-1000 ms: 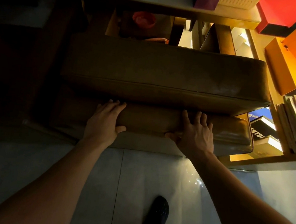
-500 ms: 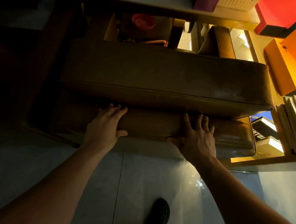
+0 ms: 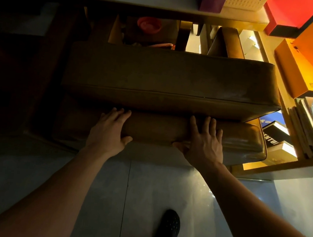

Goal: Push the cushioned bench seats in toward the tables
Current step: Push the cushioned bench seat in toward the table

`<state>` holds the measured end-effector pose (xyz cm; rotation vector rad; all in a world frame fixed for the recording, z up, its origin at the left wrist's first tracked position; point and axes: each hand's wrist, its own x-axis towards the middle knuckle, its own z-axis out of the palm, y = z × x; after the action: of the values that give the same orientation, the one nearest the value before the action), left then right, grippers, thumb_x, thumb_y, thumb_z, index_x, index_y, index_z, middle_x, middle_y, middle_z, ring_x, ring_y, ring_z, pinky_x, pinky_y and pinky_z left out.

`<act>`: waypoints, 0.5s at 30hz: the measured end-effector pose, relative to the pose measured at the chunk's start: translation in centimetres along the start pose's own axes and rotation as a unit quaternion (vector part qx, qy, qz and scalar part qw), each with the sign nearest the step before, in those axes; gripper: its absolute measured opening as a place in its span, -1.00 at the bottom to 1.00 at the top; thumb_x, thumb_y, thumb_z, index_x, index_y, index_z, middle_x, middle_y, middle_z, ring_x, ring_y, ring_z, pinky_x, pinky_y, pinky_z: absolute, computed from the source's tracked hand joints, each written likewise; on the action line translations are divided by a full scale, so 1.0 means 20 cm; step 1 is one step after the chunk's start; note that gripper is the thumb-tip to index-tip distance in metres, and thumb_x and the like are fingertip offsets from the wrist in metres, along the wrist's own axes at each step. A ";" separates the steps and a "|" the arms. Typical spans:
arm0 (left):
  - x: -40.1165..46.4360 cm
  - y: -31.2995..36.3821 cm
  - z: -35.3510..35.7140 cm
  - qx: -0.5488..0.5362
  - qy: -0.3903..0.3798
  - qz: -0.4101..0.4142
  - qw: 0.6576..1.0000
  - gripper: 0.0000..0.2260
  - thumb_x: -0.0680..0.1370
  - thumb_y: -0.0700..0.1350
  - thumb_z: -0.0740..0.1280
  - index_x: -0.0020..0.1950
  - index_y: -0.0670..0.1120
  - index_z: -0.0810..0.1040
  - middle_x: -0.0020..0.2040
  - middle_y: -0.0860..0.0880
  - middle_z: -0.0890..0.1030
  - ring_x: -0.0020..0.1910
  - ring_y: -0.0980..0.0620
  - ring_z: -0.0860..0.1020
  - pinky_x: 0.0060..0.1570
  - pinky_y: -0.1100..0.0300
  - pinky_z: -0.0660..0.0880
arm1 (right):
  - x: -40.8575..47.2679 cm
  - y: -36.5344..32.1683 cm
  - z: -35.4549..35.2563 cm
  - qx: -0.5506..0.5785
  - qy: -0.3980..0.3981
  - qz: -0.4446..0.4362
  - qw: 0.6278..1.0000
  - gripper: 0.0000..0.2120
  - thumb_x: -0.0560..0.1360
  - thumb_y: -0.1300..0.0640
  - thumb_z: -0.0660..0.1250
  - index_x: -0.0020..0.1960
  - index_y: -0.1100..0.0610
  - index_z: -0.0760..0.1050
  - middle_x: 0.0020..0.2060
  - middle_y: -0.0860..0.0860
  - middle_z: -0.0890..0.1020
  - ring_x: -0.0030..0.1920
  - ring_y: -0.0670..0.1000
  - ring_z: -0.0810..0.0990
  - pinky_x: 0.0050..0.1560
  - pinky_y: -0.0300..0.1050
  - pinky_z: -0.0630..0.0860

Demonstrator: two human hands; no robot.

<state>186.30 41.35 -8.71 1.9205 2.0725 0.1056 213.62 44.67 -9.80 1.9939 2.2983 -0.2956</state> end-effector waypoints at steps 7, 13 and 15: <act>0.00 -0.01 -0.01 0.014 -0.001 0.008 1.000 -0.24 0.51 0.21 0.36 0.59 0.09 0.07 0.58 0.03 0.15 0.55 -0.07 0.07 0.43 -0.10 0.22 | 0.03 -0.01 -0.03 -0.008 -0.022 0.002 1.000 -0.02 0.41 -0.49 0.16 0.61 -0.01 -0.13 0.56 0.31 -0.04 0.56 0.34 -0.11 0.50 0.37 0.01; 0.01 -0.01 -0.01 0.005 0.001 0.008 1.000 -0.28 0.52 0.14 0.39 0.58 0.08 0.12 0.57 0.01 0.18 0.55 -0.09 0.09 0.44 -0.10 0.20 | 0.04 -0.02 -0.03 -0.020 -0.031 0.006 0.999 -0.01 0.40 -0.51 0.16 0.61 -0.02 -0.11 0.56 0.31 0.00 0.56 0.33 -0.09 0.49 0.37 0.03; 0.01 -0.01 -0.01 0.006 0.001 0.010 1.000 -0.28 0.52 0.14 0.39 0.58 0.08 0.13 0.57 0.02 0.18 0.54 -0.09 0.09 0.43 -0.10 0.22 | 0.04 -0.02 -0.02 -0.025 -0.027 0.005 0.999 -0.01 0.39 -0.51 0.15 0.60 -0.02 -0.09 0.56 0.31 0.02 0.55 0.34 -0.06 0.49 0.38 0.05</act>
<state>186.09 41.56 -8.61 1.9477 2.0598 0.0996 213.14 45.53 -9.45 1.9500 2.2400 -0.2854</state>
